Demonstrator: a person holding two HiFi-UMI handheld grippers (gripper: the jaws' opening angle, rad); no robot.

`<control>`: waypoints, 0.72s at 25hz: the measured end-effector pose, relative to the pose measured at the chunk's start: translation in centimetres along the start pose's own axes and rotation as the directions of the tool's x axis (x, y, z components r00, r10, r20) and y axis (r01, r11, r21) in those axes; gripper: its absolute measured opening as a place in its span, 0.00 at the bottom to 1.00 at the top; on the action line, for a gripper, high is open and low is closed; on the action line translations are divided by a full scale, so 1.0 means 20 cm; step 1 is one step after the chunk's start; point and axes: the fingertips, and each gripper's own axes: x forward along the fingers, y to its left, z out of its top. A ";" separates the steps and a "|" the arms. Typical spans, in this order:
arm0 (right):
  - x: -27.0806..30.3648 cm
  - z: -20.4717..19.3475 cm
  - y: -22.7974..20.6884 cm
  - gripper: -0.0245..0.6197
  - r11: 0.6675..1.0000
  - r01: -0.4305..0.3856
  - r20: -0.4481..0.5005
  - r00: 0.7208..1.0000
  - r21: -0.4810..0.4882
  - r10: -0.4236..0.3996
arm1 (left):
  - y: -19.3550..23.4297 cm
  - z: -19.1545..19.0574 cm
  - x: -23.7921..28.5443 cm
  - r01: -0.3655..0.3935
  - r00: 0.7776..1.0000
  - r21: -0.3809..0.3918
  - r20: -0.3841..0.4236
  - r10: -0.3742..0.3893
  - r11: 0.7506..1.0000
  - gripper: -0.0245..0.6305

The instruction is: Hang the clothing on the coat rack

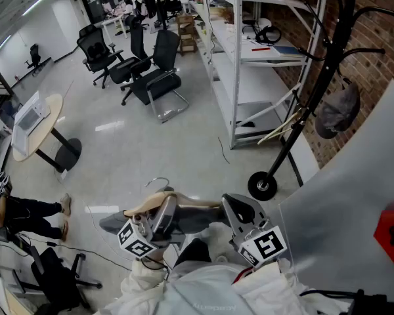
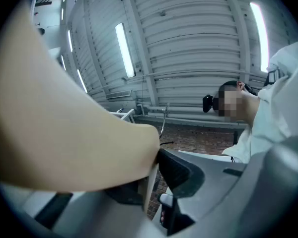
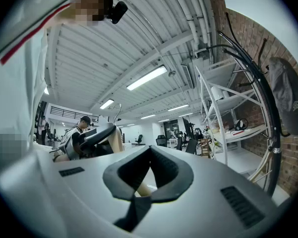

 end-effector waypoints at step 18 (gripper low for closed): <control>0.69 -0.06 -0.22 0.07 0.998 0.067 -0.023 0.997 -0.023 -0.067 | 0.66 0.09 0.21 0.042 0.998 -0.128 -0.035 -0.047 0.991 0.19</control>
